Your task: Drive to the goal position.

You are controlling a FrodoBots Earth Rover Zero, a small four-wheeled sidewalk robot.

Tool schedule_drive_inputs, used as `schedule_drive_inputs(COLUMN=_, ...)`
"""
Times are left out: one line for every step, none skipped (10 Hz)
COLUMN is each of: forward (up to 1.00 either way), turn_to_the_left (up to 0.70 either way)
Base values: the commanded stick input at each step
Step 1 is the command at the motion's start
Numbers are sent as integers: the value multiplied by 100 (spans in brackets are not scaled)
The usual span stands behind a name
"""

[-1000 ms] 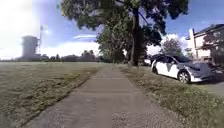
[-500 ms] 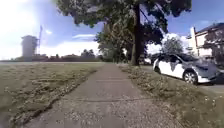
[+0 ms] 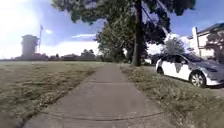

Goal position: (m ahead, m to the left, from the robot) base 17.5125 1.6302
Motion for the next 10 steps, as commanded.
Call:
schedule_drive_inputs(forward=100, turn_to_the_left=3)
schedule_drive_inputs(forward=100, turn_to_the_left=2)
schedule_drive_inputs(forward=100, turn_to_the_left=3)
schedule_drive_inputs(forward=100, turn_to_the_left=3)
schedule_drive_inputs(forward=100, turn_to_the_left=1)
schedule_drive_inputs(forward=100, turn_to_the_left=1)
schedule_drive_inputs(forward=100, turn_to_the_left=2)
schedule_drive_inputs(forward=100, turn_to_the_left=1)
schedule_drive_inputs(forward=100, turn_to_the_left=0)
schedule_drive_inputs(forward=100, turn_to_the_left=0)
